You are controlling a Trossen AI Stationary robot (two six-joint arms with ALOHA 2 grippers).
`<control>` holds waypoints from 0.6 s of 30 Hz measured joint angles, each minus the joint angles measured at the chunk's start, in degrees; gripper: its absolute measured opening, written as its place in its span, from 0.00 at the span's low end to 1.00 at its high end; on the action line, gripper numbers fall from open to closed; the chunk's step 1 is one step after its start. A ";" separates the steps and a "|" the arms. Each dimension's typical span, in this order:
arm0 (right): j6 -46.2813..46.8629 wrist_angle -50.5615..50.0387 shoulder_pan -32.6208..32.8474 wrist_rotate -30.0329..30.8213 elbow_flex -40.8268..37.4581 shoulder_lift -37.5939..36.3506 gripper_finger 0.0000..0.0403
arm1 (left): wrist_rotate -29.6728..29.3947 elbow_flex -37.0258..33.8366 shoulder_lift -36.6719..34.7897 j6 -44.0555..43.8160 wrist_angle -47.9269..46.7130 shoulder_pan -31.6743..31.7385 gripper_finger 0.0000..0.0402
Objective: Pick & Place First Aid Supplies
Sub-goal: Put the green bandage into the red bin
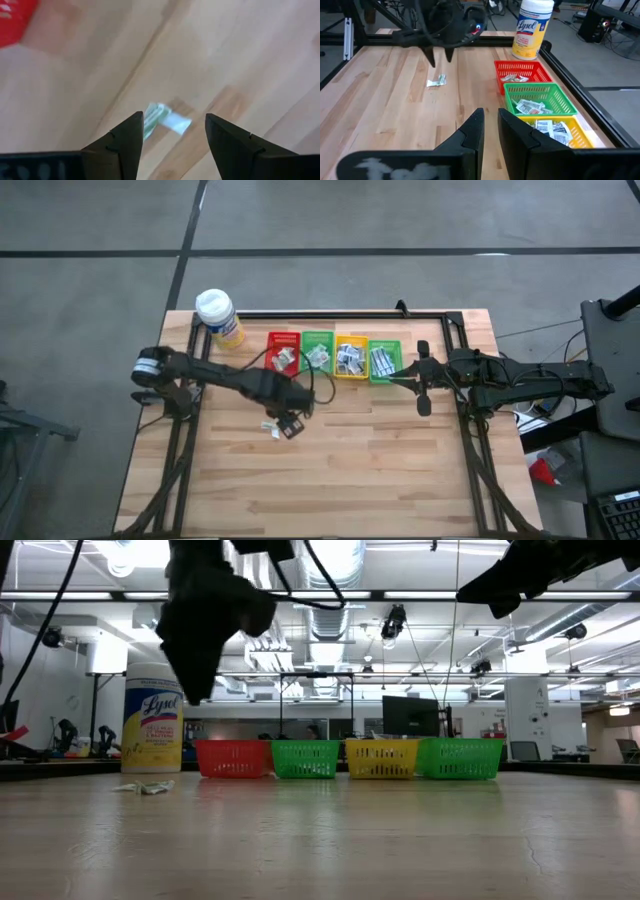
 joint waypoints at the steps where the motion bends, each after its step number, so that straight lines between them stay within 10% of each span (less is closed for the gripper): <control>1: -0.04 -0.02 0.00 0.00 0.00 0.02 0.13 | 0.00 -0.80 0.00 0.17 0.04 -0.60 0.51; 18: 0.04 0.00 0.00 0.00 0.00 0.02 0.13 | -7.97 -9.79 0.00 13.02 0.44 -7.06 0.51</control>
